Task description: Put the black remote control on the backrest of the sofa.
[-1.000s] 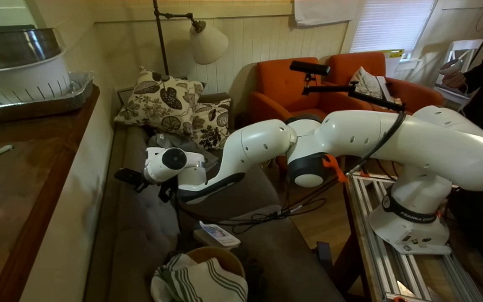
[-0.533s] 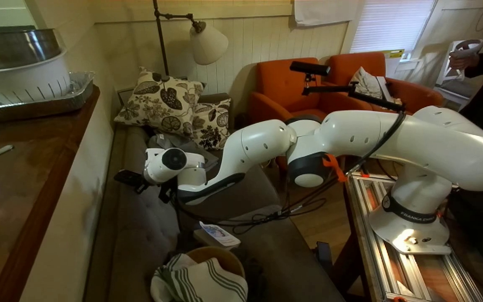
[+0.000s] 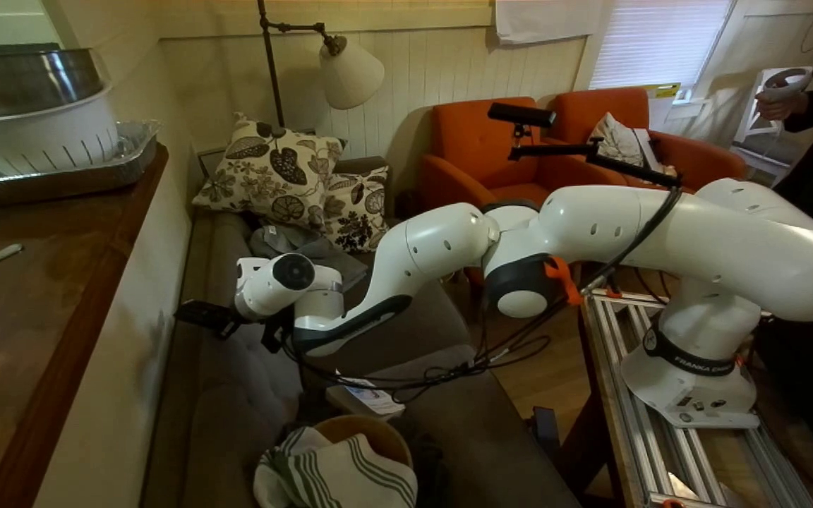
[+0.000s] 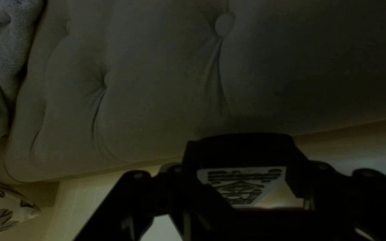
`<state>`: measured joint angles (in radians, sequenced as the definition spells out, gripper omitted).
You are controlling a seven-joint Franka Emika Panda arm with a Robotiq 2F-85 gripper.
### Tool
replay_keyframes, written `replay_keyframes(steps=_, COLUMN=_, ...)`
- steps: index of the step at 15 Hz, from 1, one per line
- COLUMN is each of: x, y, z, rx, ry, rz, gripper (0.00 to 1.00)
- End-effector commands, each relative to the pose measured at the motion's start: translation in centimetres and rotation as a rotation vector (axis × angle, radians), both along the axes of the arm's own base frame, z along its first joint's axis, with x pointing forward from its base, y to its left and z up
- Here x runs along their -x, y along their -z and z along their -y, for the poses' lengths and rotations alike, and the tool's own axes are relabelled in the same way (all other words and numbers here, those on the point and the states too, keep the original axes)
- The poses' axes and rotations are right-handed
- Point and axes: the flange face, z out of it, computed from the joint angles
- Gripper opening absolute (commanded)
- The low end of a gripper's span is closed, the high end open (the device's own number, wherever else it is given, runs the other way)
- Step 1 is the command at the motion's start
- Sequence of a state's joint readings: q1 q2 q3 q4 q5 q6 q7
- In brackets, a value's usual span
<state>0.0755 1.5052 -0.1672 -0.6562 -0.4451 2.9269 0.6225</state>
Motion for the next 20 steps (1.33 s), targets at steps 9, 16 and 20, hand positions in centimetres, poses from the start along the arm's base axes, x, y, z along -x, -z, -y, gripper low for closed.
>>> replay_keyframes(steps=9, x=0.1, y=0.7, z=2.2, rx=0.005, ry=0.05, rz=-0.036, gripper=0.37)
replay_keyframes(steps=16, x=0.1, y=0.8, z=2.5, rx=0.001, ry=0.051, rz=-0.038, gripper=0.37)
replay_keyframes(steps=20, x=0.0, y=0.4, z=2.0, rx=0.007, ry=0.035, rz=-0.031, gripper=0.37)
